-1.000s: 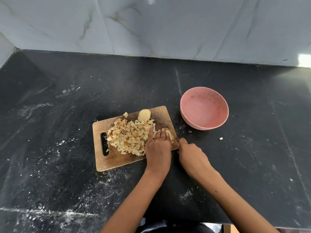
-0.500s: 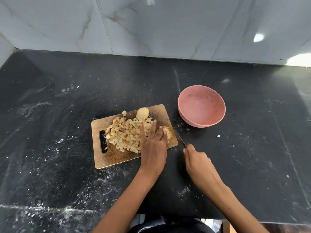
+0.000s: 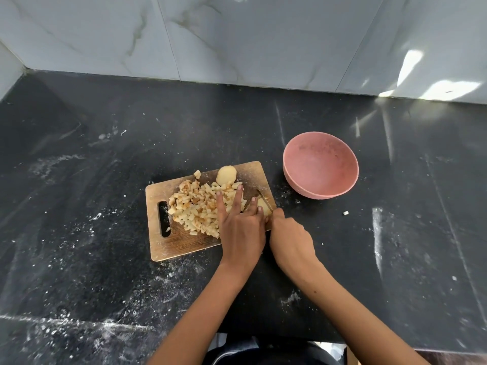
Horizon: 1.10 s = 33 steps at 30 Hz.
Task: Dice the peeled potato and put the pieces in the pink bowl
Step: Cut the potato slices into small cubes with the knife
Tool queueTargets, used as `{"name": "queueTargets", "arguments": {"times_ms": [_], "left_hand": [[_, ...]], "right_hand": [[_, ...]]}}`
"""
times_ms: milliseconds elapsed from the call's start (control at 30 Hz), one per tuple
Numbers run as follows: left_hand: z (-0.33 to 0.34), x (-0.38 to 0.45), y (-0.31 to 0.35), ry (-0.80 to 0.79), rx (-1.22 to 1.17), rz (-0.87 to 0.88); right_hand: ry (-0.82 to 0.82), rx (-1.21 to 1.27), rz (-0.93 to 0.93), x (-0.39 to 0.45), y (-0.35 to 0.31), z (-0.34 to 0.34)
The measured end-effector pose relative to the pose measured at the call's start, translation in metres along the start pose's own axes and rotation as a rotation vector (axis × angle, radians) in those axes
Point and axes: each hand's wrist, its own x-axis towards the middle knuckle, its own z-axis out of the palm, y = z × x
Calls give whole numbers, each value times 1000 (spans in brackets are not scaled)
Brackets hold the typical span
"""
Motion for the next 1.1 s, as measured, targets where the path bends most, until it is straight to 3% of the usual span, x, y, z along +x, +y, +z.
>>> {"name": "queueTargets", "arguments": {"times_ms": [333, 700, 1100], "left_hand": [[-1, 1, 3, -27, 36, -12], [-10, -3, 0, -61, 61, 31], [-9, 1, 3, -63, 76, 2]], "right_hand": [[-119, -10, 36, -26, 26, 7], [-5, 175, -31, -43, 34, -4], [-5, 41, 8, -6, -1, -2]]}}
